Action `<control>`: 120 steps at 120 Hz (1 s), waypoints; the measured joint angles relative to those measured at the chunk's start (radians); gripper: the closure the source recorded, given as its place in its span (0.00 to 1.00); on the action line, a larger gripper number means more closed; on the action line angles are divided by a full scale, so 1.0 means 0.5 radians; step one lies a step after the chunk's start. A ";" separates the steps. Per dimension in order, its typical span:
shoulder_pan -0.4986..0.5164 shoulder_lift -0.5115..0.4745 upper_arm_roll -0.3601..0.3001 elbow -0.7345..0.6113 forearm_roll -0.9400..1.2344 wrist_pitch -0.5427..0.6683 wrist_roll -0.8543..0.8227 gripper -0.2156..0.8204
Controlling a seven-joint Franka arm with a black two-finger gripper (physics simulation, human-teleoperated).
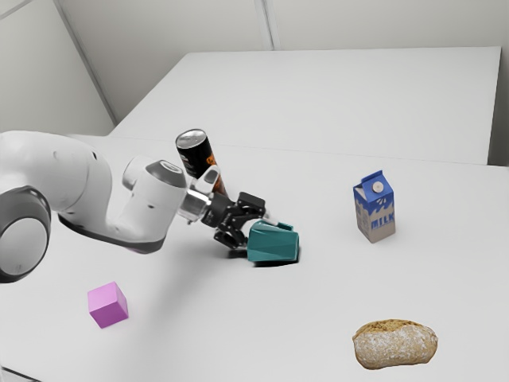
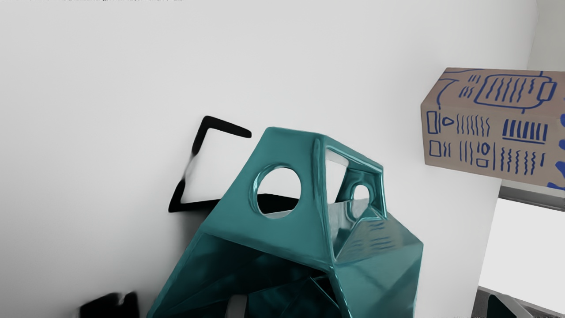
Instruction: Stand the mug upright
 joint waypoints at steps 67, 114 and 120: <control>-0.003 0.001 -0.016 -0.004 -0.107 -0.019 0.246 0.64; -0.006 -0.023 -0.042 -0.003 -0.129 -0.010 0.312 0.88; -0.007 -0.044 -0.050 -0.003 -0.131 -0.005 0.318 0.90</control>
